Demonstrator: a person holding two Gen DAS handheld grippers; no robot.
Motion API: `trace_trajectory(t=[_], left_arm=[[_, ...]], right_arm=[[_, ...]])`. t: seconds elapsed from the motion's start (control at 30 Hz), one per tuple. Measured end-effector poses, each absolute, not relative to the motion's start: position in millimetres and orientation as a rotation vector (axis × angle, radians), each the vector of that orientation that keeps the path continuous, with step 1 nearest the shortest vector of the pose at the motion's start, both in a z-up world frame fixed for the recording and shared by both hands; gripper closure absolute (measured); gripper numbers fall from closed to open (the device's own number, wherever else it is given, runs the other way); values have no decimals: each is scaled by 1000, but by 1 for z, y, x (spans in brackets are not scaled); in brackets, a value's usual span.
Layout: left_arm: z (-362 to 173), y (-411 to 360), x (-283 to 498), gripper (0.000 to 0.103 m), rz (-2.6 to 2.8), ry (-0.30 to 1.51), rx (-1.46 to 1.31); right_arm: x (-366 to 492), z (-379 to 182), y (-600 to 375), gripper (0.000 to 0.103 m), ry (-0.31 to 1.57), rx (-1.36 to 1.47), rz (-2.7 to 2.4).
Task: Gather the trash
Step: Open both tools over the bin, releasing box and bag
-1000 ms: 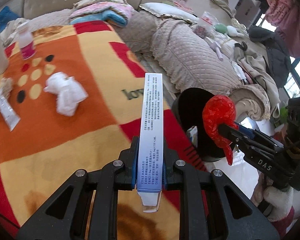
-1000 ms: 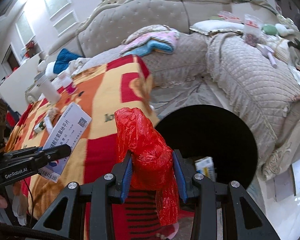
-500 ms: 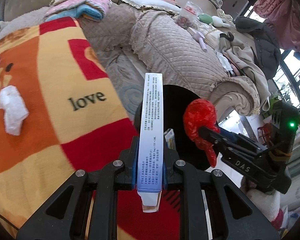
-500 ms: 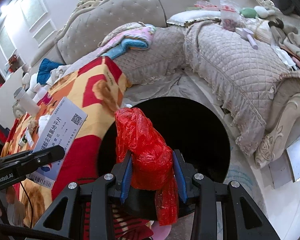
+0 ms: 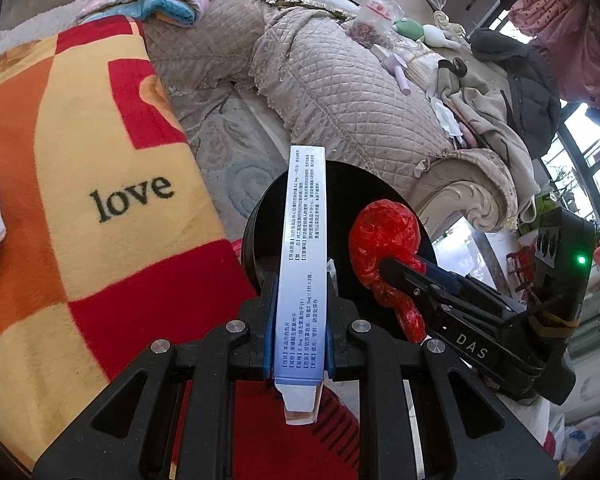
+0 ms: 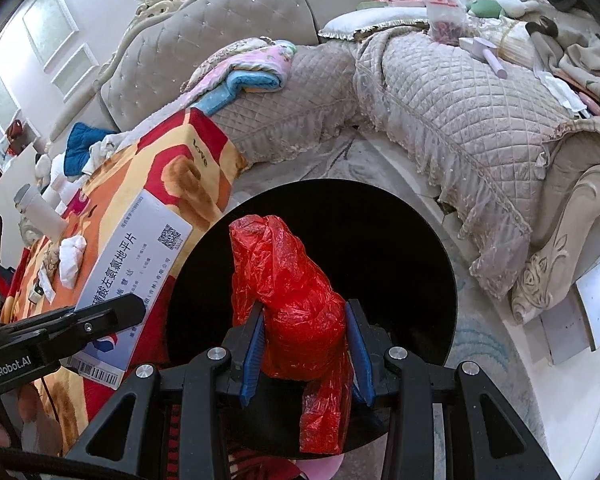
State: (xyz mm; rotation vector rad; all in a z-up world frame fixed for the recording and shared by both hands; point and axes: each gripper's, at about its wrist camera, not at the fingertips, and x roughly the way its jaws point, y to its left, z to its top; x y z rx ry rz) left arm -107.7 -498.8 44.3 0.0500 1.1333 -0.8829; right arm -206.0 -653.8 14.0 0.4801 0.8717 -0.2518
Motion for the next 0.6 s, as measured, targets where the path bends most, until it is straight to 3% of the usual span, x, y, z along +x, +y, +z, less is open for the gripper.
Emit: trace_trajectory(t=[0.1, 0.2, 0.27, 0.33, 0.37, 0.6], left_arm=[[44, -501, -107, 87, -890, 1132, 41], [42, -502, -105, 87, -914, 1135, 13], [42, -503, -105, 82, -934, 1134, -12], [41, -503, -104, 56, -936, 1139, -20], [41, -502, -103, 52, -937, 1142, -25], [53, -484, -108, 51, -893, 1095, 17]], right_arm=[[-205, 14, -656, 63, 864, 490, -268], [-206, 16, -660, 52, 855, 504, -290], [-207, 19, -662, 51, 850, 512, -297], [-209, 21, -662, 48, 848, 511, -302], [-210, 23, -662, 47, 846, 510, -307], [-214, 28, -656, 42, 843, 516, -306]])
